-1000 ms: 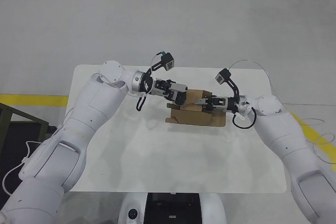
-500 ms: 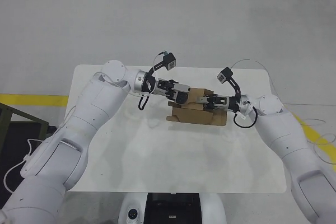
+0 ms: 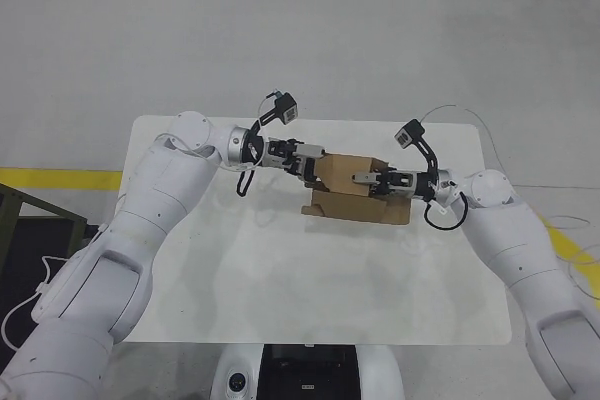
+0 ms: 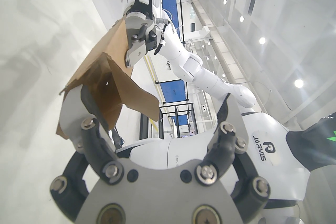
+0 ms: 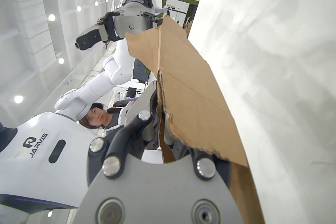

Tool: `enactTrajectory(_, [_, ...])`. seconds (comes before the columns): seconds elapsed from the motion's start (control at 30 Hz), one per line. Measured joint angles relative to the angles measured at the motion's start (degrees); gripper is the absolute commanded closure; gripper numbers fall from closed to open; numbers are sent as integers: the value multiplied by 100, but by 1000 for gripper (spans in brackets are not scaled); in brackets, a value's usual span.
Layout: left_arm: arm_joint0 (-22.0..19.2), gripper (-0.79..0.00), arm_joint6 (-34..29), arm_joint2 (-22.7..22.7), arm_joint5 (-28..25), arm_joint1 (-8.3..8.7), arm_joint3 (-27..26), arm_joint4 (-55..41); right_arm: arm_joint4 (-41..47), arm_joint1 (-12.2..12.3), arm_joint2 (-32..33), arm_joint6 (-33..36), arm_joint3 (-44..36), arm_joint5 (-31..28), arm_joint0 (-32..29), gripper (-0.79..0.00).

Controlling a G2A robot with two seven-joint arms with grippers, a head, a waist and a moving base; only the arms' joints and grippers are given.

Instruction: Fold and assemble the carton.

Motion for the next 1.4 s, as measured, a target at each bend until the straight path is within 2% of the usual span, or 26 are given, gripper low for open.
enactTrajectory(0.53, [-158,-785,90,7,-90,-70,260,62,6,-36,-203,150,-431,151,-51,0])
enactTrajectory(1.4, [-177,-785,0,114,-1,-187,284,-106,182,-219,-500,166,-148,167,152,0])
